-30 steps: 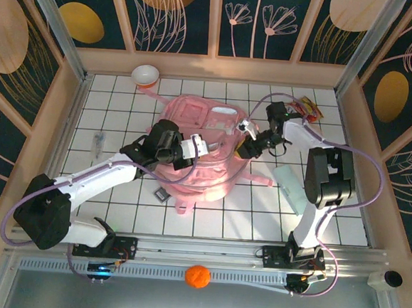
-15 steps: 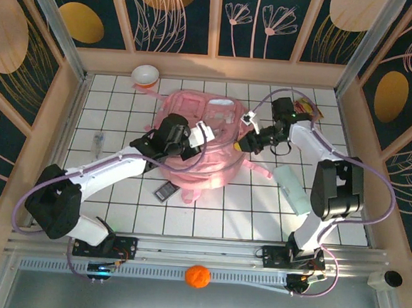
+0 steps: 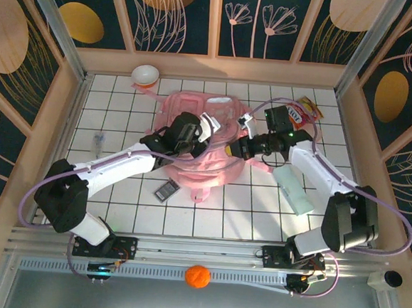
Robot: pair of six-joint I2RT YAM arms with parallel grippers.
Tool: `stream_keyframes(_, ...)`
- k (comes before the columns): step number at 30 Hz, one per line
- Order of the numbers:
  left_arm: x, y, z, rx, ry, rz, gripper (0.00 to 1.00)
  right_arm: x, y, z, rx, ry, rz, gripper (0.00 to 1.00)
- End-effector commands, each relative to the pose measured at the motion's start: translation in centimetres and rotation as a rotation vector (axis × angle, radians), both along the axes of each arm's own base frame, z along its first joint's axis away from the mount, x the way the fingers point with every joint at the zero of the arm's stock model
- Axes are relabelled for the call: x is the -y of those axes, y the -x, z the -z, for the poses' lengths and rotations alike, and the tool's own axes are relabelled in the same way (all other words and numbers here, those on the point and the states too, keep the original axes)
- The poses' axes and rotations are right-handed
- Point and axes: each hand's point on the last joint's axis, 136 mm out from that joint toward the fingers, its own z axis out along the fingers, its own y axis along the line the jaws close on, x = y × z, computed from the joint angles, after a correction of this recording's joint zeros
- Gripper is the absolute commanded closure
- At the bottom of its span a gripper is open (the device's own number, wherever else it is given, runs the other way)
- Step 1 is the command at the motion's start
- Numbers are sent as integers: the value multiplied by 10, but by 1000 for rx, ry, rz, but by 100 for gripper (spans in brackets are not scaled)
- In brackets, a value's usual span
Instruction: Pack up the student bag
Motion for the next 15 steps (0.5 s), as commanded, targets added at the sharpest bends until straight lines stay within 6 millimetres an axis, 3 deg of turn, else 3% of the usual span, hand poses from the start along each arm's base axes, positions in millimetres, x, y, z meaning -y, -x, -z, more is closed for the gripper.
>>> stream_keyframes(1,-9,-35,-41,81,148,-232,100,-23,40,-32,-141,-119,-25,100)
stream_keyframes(8,-11,-24,-51,0,315,-305,100,-36,50,-23,-380,-115,113,100)
stream_keyframes(13,-6,-23,-59,-39,428,-355,100,-38,43,-25,-440,-144,195,100)
stream_keyframes(15,-3,-23,-56,-62,447,-360,100,-49,50,-31,-453,-175,172,100)
